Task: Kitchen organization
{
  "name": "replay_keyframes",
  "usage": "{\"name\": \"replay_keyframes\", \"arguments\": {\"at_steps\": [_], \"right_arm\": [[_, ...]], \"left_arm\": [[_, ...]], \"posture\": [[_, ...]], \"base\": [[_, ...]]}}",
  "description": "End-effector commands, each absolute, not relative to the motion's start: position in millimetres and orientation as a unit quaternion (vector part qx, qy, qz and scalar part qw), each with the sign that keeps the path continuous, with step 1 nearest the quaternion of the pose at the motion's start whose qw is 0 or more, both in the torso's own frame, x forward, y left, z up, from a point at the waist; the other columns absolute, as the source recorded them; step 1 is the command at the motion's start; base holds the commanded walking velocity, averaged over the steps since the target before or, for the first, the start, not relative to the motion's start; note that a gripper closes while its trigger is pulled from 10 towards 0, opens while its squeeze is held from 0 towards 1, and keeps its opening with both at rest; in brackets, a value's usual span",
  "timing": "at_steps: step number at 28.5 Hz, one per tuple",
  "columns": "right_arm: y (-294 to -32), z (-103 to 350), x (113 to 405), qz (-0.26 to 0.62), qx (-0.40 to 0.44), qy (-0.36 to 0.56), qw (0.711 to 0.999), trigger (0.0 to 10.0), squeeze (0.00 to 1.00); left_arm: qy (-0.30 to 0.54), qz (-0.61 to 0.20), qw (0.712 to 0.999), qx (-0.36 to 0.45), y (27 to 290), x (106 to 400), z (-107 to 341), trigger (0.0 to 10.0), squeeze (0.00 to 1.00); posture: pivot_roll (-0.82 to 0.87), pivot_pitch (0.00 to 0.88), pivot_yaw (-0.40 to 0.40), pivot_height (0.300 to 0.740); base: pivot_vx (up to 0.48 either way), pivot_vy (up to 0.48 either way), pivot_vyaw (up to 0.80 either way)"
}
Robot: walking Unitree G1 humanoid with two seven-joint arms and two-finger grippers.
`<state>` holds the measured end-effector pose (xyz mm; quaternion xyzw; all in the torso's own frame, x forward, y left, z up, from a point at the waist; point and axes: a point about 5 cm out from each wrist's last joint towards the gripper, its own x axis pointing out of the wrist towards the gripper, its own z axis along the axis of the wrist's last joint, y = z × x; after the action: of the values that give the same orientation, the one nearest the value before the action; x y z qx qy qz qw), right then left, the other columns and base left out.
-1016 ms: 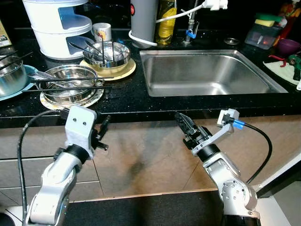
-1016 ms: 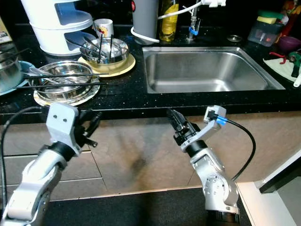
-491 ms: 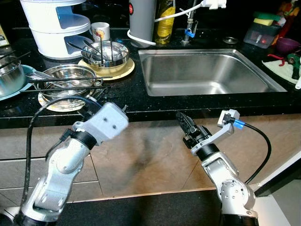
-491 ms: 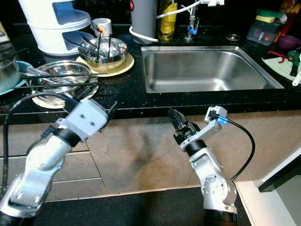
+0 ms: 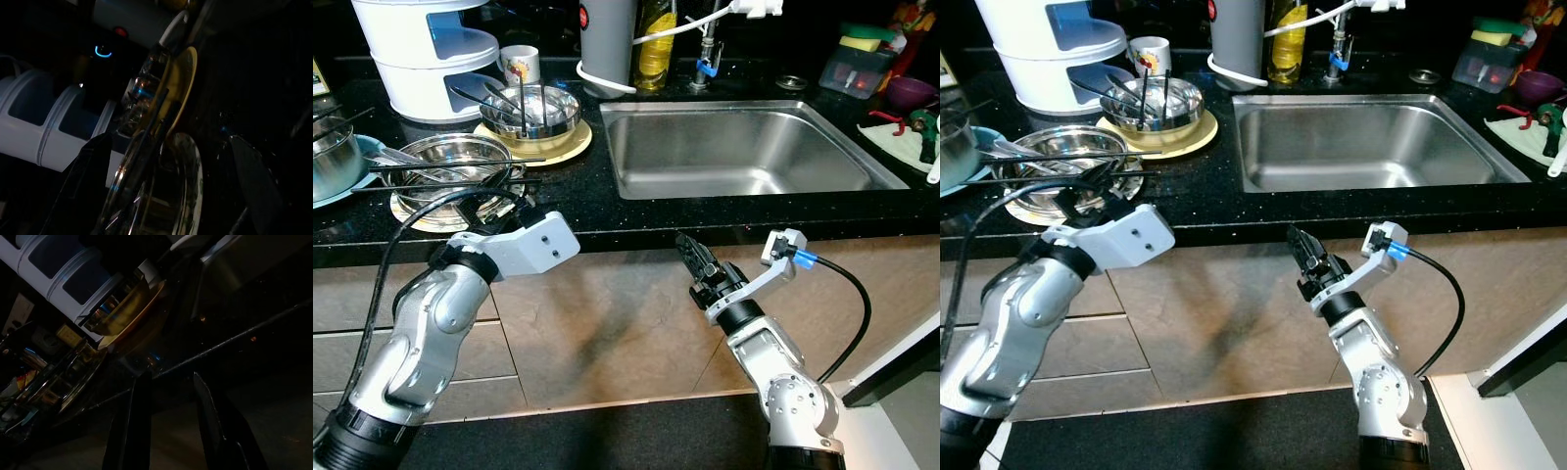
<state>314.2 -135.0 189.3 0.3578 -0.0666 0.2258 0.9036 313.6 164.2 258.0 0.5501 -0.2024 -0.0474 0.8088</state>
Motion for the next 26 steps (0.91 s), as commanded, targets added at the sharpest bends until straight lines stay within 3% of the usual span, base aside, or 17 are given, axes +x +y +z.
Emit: {"name": "replay_keyframes", "arguments": {"at_steps": [1,12,13,14,15,16,17,18,21,24,25,26], "right_arm": [[-131.1,185.2,313.1,0.228,0.360,-0.053,0.903,10.0,0.00],[-129.7,183.5,310.9,0.223,0.364,-0.049,0.903,10.0,0.00],[-129.8,183.3,310.6,0.222,0.365,-0.049,0.903,10.0,0.00],[-129.8,183.3,310.6,0.222,0.365,-0.049,0.903,10.0,0.00],[-129.8,182.9,310.0,0.219,0.367,-0.048,0.903,10.0,0.00],[-129.8,182.9,310.0,0.219,0.367,-0.048,0.903,10.0,0.00],[-129.8,182.7,309.7,0.219,0.368,-0.048,0.903,10.0,0.00],[-129.8,182.7,309.7,0.219,0.368,-0.048,0.903,10.0,0.00],[-129.4,181.9,309.3,0.218,0.369,-0.046,0.902,10.0,0.00],[-129.3,181.0,309.3,0.217,0.371,-0.044,0.902,10.0,0.00],[-129.2,180.6,309.3,0.216,0.372,-0.044,0.902,10.0,0.00],[-129.2,180.6,309.3,0.216,0.372,-0.044,0.902,10.0,0.00]], "left_arm": [[-0.194,-0.044,0.795,0.574,167.7,317.5,257.0,10.0,0.00],[-0.176,-0.040,0.780,0.599,166.1,339.2,262.2,10.0,0.00],[-0.175,-0.041,0.780,0.599,166.2,339.4,261.8,7.9,0.00],[-0.175,-0.041,0.780,0.599,166.2,339.4,261.8,7.9,0.00],[-0.174,-0.044,0.779,0.601,165.7,339.4,259.8,4.6,0.00],[-0.174,-0.044,0.779,0.601,165.7,339.4,259.8,4.6,0.00],[-0.174,-0.046,0.779,0.601,165.4,339.4,259.1,3.5,0.00],[-0.174,-0.046,0.779,0.601,165.4,339.4,259.1,3.5,0.00],[-0.175,-0.048,0.778,0.601,164.6,338.9,259.3,0.3,0.00],[-0.176,-0.048,0.777,0.603,164.6,339.3,260.0,0.0,0.00],[-0.176,-0.047,0.775,0.605,164.9,339.6,260.3,1.1,0.00],[-0.176,-0.047,0.775,0.605,164.9,339.6,260.3,1.1,0.00]], "posture": [[-0.08,0.160,-0.045,0.740],[-0.09,0.156,-0.036,0.740],[-0.09,0.155,-0.036,0.740],[-0.09,0.155,-0.036,0.740],[-0.09,0.155,-0.036,0.740],[-0.09,0.155,-0.036,0.740],[-0.09,0.155,-0.036,0.740],[-0.09,0.155,-0.036,0.740],[-0.09,0.155,-0.038,0.740],[-0.08,0.154,-0.039,0.740],[-0.08,0.154,-0.039,0.740],[-0.08,0.154,-0.039,0.740]], "base": [[0.000,0.000,0.00],[0.000,0.000,0.00],[0.000,0.000,0.00],[0.000,0.000,0.00],[0.000,0.000,0.00],[0.000,0.000,0.00],[0.000,0.000,0.00],[0.000,0.000,0.00],[0.000,0.000,0.00],[0.000,0.000,0.00],[0.000,0.000,0.00],[0.000,0.000,0.00]]}}
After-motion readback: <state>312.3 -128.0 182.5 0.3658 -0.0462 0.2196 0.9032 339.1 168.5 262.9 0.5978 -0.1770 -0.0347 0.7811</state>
